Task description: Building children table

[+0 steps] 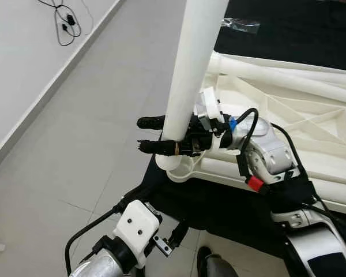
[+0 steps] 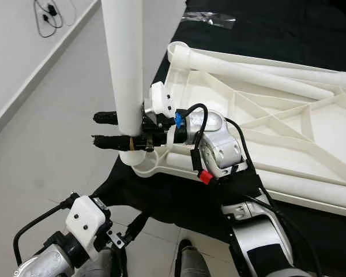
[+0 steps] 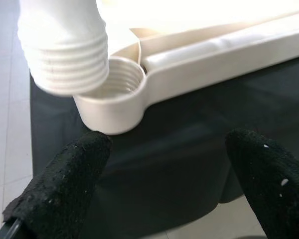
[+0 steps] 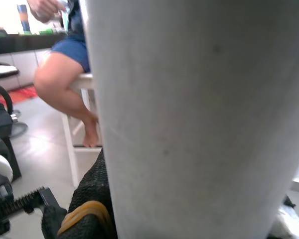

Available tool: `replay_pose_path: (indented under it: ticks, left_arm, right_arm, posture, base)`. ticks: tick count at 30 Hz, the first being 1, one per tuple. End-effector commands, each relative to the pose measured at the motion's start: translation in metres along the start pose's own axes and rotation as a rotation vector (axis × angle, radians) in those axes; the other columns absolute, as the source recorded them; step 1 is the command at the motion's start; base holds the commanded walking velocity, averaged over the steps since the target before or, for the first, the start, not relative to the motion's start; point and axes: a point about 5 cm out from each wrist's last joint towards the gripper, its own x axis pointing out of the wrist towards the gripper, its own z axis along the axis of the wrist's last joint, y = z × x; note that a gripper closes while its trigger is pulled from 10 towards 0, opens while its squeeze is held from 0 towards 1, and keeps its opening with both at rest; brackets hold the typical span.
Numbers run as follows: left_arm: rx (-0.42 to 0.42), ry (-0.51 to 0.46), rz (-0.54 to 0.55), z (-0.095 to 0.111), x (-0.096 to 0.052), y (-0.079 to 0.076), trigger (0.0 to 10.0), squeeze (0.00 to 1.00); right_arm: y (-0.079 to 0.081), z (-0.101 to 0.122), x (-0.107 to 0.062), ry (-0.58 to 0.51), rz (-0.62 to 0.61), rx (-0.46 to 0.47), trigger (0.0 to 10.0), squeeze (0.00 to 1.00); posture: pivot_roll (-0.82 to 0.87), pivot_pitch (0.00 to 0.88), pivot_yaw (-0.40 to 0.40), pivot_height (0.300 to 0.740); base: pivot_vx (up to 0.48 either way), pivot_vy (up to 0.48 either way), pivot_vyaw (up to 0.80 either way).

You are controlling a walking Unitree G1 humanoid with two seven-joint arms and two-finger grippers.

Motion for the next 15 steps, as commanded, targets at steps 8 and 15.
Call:
replay_pose_path:
  ticks: [8,15]
  left_arm:
    - [0.005,0.000,-0.004,-0.0033,-0.0020,-0.0055,10.0,0.00]
    - [0.014,-0.008,0.009,-0.0020,-0.0038,-0.0073,10.0,0.00]
  right_arm:
    - [0.0036,-0.0063,0.0029,0.051,0.071,-0.032,10.0,0.00]
    - [0.0020,-0.0047,0.0010,0.072,0.122,-0.030,10.0,0.00]
  posture:
    - [0.07,0.359,-0.010,0.740]
    - [0.07,0.370,-0.017,0.740]
  base:
    - [0.000,0.000,0.00]
    - [0.000,0.000,0.00]
